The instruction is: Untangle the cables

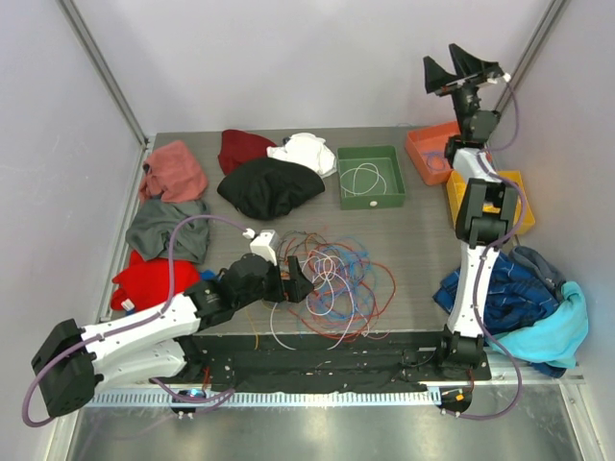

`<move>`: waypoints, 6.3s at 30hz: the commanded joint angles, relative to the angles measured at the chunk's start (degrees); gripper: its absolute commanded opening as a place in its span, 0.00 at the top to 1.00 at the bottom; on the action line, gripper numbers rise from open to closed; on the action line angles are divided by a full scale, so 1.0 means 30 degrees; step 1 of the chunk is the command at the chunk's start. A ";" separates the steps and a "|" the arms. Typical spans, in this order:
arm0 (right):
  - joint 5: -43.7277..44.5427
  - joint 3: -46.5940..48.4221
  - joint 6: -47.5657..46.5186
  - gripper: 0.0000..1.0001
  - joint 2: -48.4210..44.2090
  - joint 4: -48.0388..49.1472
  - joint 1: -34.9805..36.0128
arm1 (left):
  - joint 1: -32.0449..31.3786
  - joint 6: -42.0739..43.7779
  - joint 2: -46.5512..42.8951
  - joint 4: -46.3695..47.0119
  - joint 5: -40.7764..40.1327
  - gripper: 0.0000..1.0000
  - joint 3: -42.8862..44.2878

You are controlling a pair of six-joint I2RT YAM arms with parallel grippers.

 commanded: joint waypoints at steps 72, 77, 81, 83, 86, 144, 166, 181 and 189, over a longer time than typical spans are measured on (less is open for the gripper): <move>1.3094 -2.2241 -2.9792 0.99 -2.7125 -2.9570 1.6843 | -0.0333 -0.0042 -0.2147 -0.0497 -0.2565 0.00 -0.0341; 1.1984 -1.7582 -3.0322 0.99 -2.8562 -3.1656 1.7166 | -0.0333 -0.0013 -0.2146 -0.0175 -0.2798 0.00 -0.0224; 1.0636 -1.5206 -3.0293 0.99 -2.8652 -3.3062 1.7137 | -0.0333 0.0425 -0.3021 0.0234 -0.3530 0.00 0.0039; 1.0110 -1.4530 -3.0118 0.99 -2.8651 -3.3183 1.7137 | -0.0362 0.0951 -0.3579 0.0732 -0.3997 0.00 0.0272; 0.9844 -1.4411 -2.9795 0.99 -2.8768 -3.3095 1.7108 | -0.0333 0.2502 -0.4926 0.2247 -0.4206 0.00 0.0363; 0.7204 -1.7517 -2.8359 0.50 -3.0731 -3.2684 1.7166 | -0.1973 0.6078 0.1547 1.3862 0.3796 1.00 0.2823; 0.5657 -2.0794 -2.8240 0.26 -3.3134 -3.1574 1.7166 | -0.1944 0.8658 -0.0567 0.1848 0.0160 1.00 1.1078; 0.3952 -2.4047 -3.1522 0.26 -3.3016 -3.2713 1.7283 | -0.1944 1.0797 0.3123 -0.0232 -0.0573 1.00 1.6267; 0.6383 -2.4255 -3.1817 0.27 -3.1174 -3.1309 1.7342 | -0.1915 1.0534 0.4444 -0.0437 0.0539 1.00 1.8524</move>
